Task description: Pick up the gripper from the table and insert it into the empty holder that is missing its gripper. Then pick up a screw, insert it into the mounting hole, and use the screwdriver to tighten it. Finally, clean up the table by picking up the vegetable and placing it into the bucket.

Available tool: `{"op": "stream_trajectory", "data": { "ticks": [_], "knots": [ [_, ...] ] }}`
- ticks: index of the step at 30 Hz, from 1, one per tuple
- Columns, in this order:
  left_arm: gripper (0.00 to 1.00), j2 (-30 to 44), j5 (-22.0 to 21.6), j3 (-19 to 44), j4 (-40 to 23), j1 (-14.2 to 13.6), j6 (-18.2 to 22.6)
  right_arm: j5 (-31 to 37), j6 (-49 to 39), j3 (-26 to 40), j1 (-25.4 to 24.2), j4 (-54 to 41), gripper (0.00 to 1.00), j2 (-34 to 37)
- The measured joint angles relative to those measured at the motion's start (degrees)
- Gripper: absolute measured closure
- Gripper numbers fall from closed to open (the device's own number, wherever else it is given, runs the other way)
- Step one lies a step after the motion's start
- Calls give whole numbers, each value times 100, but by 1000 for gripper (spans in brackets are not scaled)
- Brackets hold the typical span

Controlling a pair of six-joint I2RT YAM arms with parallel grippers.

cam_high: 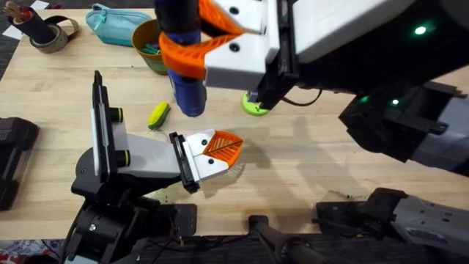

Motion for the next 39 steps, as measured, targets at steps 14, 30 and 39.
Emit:
{"op": "stream_trajectory", "data": {
  "ticks": [14,30,39],
  "knots": [
    [981,0,-2,0,-1,0,-2,-1092,151,446,-314,-249,947,194],
    [981,1,-4,0,-1,0,-2,-3194,1219,2152,-917,-105,948,920],
    [981,1,-2,0,-1,0,-2,-3531,1264,2154,-886,-84,947,1099]
  ]
}}
